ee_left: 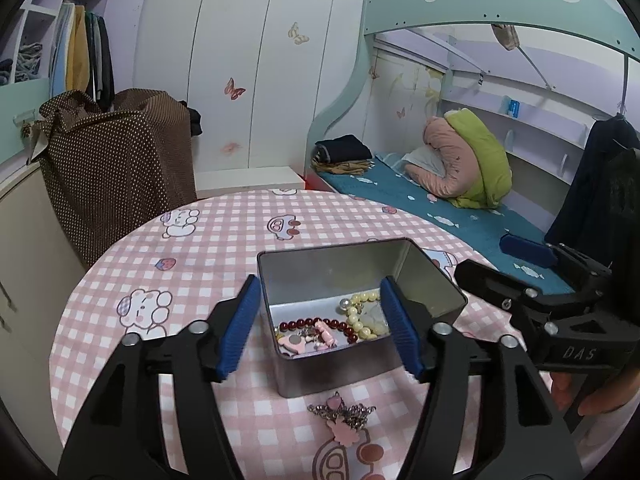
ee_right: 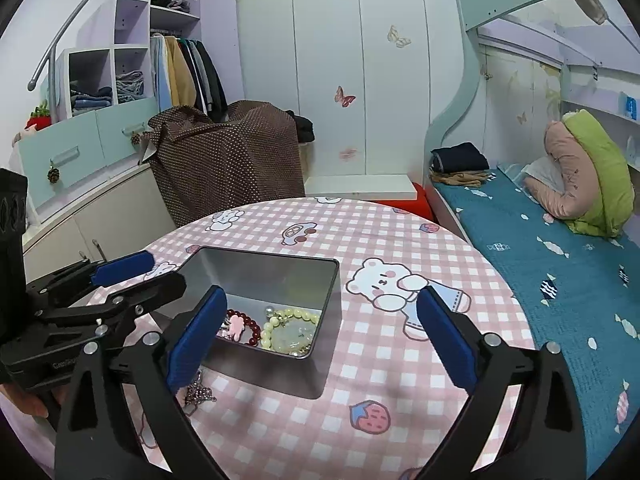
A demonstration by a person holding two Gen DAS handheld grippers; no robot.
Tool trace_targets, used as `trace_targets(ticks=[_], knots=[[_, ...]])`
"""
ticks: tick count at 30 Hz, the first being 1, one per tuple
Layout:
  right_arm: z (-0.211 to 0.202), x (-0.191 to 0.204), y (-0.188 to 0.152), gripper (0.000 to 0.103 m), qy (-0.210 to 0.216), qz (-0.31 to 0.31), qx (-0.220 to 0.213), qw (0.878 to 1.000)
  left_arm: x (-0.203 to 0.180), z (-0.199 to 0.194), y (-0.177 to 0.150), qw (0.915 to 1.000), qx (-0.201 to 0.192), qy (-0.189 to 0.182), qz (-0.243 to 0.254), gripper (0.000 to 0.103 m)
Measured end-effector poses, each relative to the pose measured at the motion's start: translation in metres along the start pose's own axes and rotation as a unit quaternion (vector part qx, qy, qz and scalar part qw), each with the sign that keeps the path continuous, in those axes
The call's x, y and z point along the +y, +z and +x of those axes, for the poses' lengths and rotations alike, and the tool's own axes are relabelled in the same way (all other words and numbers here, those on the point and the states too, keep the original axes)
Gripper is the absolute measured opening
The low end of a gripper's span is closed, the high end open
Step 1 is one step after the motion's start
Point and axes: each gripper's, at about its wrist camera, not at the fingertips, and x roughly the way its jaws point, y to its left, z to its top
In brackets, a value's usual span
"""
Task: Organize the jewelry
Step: 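Move both tools back to the remaining pink charm keychain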
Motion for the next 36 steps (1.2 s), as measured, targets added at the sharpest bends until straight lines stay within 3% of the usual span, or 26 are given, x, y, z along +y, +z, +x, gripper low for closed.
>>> trace_targets(ticks=[10, 13, 22, 34, 36], knots=[[-0.013, -0.004, -0.009, 0.095, -0.014, 0.009, 0.013, 1.000, -0.001, -0.018, -0.018, 0.9999, 0.006, 0.011, -0.003, 0.078], [-0.017, -0.005, -0.014, 0.095, -0.020, 0.006, 0.018, 1.000, -0.004, -0.023, -0.026, 0.9999, 0.007, 0.014, 0.002, 0.087], [-0.020, 0.000, -0.031, 0.095, -0.028, -0.004, 0.040, 0.999, -0.003, -0.029, -0.039, 0.9995, 0.017, 0.022, -0.014, 0.093], [-0.019, 0.008, -0.052, 0.095, -0.034, -0.020, 0.068, 0.997, -0.018, -0.015, -0.060, 0.9964, 0.081, 0.018, 0.017, 0.092], [-0.020, 0.008, -0.053, 0.096, -0.033, -0.021, 0.070, 0.997, -0.020, -0.012, -0.063, 0.9957, 0.088, 0.013, 0.023, 0.082]])
